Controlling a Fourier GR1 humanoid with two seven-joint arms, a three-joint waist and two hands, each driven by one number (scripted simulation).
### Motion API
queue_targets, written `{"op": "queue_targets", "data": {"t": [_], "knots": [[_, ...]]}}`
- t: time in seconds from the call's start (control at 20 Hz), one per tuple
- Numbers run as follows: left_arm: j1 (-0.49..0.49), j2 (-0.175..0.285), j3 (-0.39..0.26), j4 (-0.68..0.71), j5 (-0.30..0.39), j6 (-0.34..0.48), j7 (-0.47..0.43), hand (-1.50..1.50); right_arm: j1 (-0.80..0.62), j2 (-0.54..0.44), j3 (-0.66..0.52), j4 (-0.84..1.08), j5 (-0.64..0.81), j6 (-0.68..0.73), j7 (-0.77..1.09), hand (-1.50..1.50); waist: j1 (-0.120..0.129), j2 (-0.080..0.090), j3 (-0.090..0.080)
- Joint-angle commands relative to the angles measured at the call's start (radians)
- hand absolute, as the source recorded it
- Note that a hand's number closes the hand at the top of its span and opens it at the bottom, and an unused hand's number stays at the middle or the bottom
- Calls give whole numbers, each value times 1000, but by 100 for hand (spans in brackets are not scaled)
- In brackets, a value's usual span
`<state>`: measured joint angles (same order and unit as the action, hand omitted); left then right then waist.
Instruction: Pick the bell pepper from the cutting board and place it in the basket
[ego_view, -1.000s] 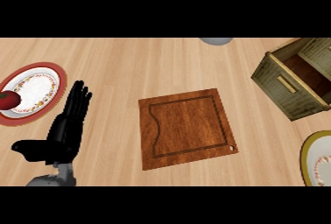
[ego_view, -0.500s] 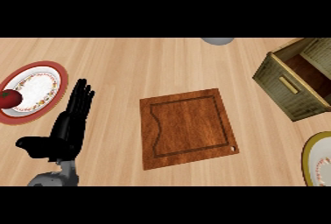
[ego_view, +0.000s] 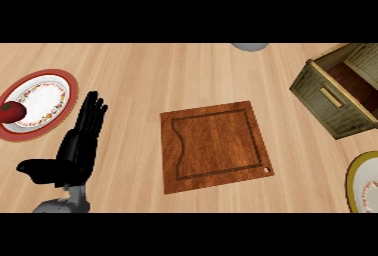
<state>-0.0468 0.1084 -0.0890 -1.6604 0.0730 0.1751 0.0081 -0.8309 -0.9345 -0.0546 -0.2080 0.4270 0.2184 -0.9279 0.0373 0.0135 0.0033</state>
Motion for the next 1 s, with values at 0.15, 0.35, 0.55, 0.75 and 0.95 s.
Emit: {"op": "queue_targets", "data": {"t": [0.15,0.35,0.55,0.75,0.95], "knots": [[1,14,18,-9,25,-28,14,0,-10,28,-93,35,-83,27,-111,-150,-2,1,1],[16,18,46,35,27,-40,-58,0,-17,-25,-149,29,-135,45,-97,-150,-15,-4,-1],[20,-10,12,5,4,-13,-18,0,-23,-90,-178,57,-152,75,-79,-150,-8,0,0],[15,-24,8,38,5,-23,-63,0,-75,-134,-207,87,-169,62,28,-150,6,6,1],[2,4,16,-47,14,-20,33,0,-89,-223,-272,132,-234,166,91,-150,13,6,3]]}}
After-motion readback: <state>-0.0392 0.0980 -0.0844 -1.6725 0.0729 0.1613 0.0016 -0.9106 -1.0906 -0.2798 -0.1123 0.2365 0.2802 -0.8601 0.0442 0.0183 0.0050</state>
